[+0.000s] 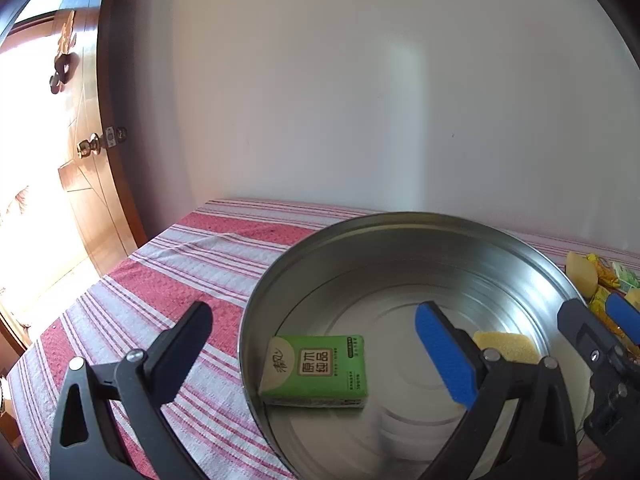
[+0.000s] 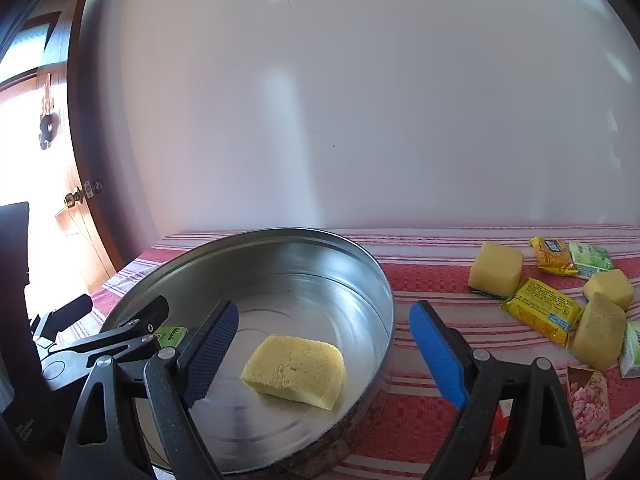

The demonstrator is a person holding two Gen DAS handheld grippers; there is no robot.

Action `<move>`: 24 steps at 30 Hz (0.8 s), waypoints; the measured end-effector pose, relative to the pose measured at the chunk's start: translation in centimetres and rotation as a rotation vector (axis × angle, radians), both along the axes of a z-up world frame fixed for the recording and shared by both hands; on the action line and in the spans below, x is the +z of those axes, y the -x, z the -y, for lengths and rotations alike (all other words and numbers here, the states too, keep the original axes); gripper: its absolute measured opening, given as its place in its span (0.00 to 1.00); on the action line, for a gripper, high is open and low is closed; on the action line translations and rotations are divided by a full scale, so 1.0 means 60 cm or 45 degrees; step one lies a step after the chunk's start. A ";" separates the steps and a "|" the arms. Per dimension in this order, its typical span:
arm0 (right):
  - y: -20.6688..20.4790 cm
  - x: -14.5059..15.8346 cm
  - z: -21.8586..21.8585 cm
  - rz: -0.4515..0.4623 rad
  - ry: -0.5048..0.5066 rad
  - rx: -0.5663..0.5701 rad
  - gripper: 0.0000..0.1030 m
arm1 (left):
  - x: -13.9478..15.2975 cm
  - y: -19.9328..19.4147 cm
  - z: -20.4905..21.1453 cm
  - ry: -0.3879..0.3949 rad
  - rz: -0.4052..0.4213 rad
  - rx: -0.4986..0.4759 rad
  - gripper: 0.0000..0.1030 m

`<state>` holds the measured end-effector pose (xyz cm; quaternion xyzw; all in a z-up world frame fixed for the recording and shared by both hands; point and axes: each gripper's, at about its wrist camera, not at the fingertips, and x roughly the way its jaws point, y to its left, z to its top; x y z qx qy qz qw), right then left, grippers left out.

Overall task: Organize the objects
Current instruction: 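Carry both items over the silver tin and release them inside, then move the left tool to the red snack packet and grasp it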

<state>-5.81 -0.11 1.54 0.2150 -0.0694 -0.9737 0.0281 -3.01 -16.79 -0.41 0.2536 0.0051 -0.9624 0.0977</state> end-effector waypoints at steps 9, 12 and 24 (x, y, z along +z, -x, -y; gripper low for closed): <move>-0.027 0.004 -0.012 -0.039 -0.084 -0.053 0.87 | -0.007 -0.006 -0.024 0.061 0.001 -0.011 1.00; -0.040 0.006 -0.020 -0.056 -0.114 -0.071 0.87 | -0.005 -0.018 -0.031 0.071 -0.019 -0.008 1.00; -0.098 0.010 -0.081 -0.085 -0.245 -0.177 0.86 | -0.002 -0.059 -0.074 0.051 -0.033 -0.066 1.00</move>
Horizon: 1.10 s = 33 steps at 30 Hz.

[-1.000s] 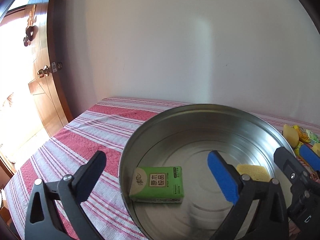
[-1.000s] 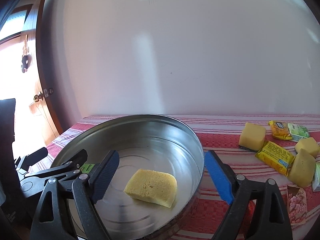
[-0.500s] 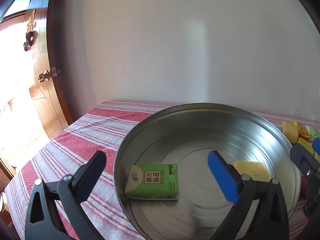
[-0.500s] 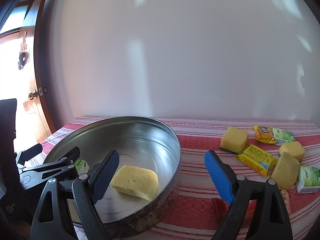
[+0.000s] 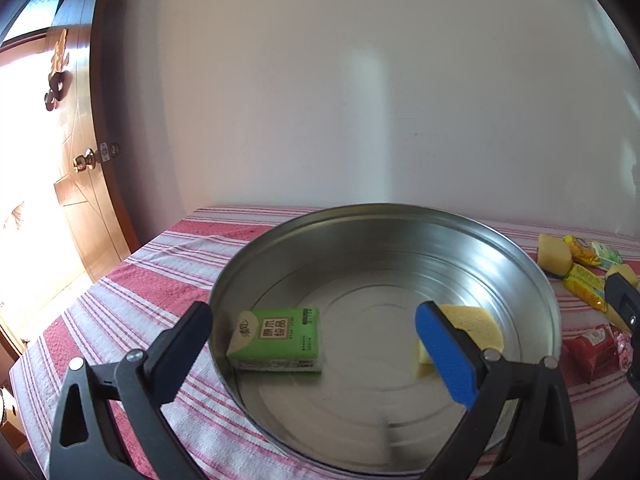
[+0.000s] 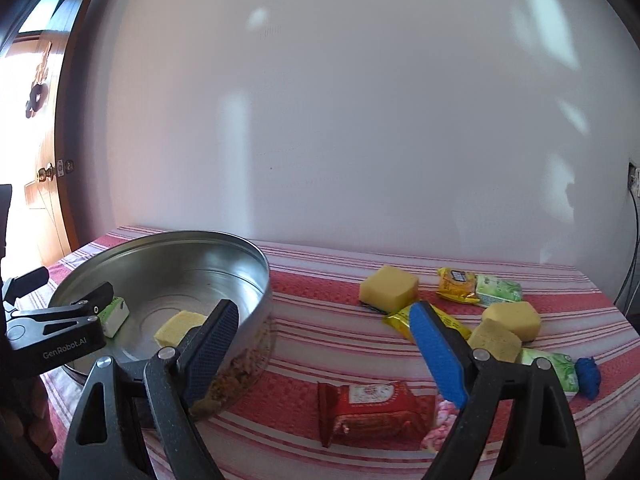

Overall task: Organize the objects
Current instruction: 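Move the left tool to the red snack packet and grasp it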

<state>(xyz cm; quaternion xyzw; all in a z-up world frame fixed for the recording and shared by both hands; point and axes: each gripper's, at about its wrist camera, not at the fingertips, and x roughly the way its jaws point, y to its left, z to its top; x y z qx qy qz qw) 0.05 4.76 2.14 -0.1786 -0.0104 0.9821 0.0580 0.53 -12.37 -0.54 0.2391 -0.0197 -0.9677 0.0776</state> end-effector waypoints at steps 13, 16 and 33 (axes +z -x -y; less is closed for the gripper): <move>-0.047 -0.001 -0.155 0.052 0.018 -0.185 0.86 | 0.002 -0.048 -0.160 0.058 0.027 -0.290 1.00; -0.062 -0.002 -0.200 0.061 0.035 -0.240 0.86 | 0.001 -0.052 -0.207 0.084 0.041 -0.377 1.00; -0.091 -0.008 -0.309 0.123 0.147 -0.283 0.86 | -0.039 0.019 -0.372 0.177 0.335 -0.424 1.00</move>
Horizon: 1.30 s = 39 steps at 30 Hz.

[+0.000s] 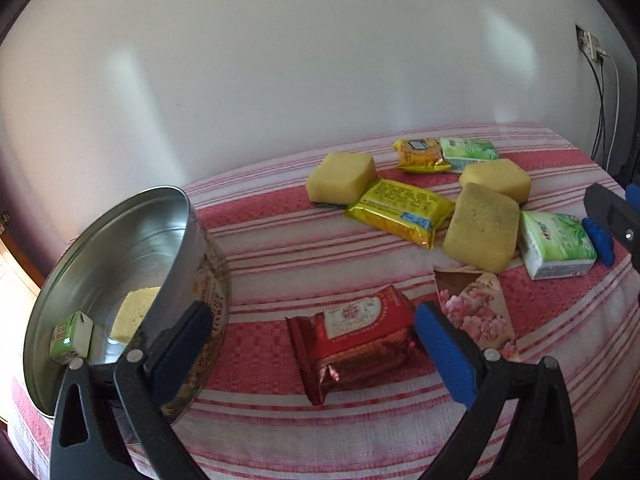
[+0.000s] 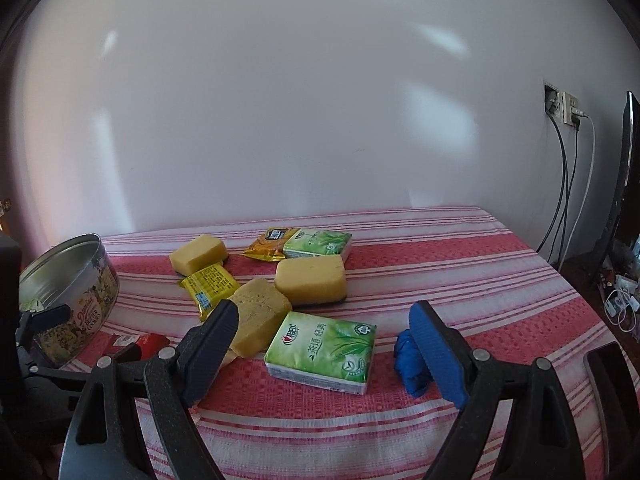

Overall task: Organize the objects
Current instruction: 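Move the left tool to the red snack packet and grasp it, then grasp the pink floral packet with the right tool while the left tool holds the red packet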

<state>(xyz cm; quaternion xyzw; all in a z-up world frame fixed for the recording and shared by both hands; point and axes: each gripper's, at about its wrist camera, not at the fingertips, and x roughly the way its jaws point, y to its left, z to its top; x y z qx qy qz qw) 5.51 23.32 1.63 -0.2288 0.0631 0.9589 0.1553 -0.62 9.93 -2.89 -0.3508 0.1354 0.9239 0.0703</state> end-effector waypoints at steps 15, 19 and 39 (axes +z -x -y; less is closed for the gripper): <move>0.006 -0.008 -0.015 0.032 0.096 0.034 0.86 | -0.033 0.036 0.000 -0.218 0.267 -0.045 0.68; 0.005 -0.008 -0.017 0.025 0.110 0.049 0.86 | -0.026 0.027 -0.001 -0.254 0.260 -0.119 0.57; 0.101 -0.058 0.113 0.337 0.248 0.194 0.73 | 0.077 0.004 0.110 -0.247 -0.270 -0.043 0.57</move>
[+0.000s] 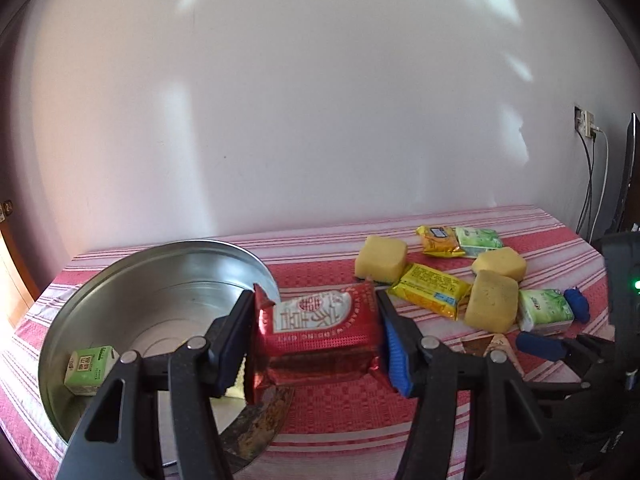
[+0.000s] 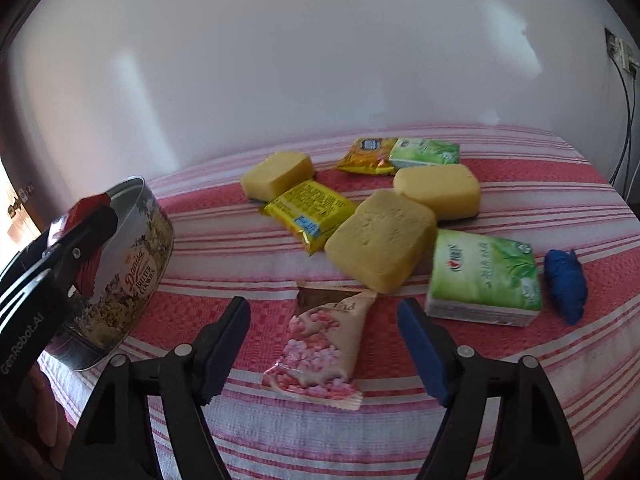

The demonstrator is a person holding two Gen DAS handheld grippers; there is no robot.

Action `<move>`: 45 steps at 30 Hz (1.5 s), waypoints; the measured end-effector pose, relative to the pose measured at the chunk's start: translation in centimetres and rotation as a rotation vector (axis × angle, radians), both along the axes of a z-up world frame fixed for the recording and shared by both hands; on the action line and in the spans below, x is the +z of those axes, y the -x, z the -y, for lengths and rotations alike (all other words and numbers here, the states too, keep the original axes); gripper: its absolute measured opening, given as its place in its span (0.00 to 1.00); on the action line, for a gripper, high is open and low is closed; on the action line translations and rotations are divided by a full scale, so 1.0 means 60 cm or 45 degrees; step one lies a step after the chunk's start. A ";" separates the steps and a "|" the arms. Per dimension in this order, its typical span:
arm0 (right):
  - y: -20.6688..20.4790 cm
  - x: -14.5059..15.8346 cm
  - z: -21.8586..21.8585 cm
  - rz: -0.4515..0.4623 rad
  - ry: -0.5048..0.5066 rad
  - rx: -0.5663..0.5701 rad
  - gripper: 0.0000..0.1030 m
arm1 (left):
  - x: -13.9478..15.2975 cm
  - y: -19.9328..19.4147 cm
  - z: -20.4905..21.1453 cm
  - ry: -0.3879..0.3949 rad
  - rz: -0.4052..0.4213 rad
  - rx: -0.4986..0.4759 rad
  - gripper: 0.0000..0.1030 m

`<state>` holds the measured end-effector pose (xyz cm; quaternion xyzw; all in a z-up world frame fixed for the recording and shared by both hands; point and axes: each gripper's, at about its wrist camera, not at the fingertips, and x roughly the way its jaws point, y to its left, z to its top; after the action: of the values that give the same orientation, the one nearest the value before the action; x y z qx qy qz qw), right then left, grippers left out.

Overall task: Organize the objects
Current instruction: 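Grasp the pink floral packet with the right tool while the left tool holds the red packet, then carry both packets over the silver tin and release them inside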

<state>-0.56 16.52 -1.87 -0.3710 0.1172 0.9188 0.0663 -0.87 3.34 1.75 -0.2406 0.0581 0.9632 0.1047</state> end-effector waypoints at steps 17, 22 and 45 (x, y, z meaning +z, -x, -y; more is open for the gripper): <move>-0.001 0.030 0.064 -0.113 -0.120 0.069 0.39 | 0.020 0.003 0.083 -0.068 -0.017 0.064 0.57; -0.012 0.087 0.125 -0.386 -0.125 0.091 0.39 | 0.035 0.014 0.139 -0.090 -0.057 0.160 0.57; 0.085 0.068 0.296 -0.518 -0.164 0.300 0.40 | -0.003 0.075 0.274 -0.010 0.076 0.475 0.57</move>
<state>-5.65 -1.25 2.22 -0.1843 0.0251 0.9816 -0.0428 -5.37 -13.08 1.56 -0.2751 0.0055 0.9586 -0.0730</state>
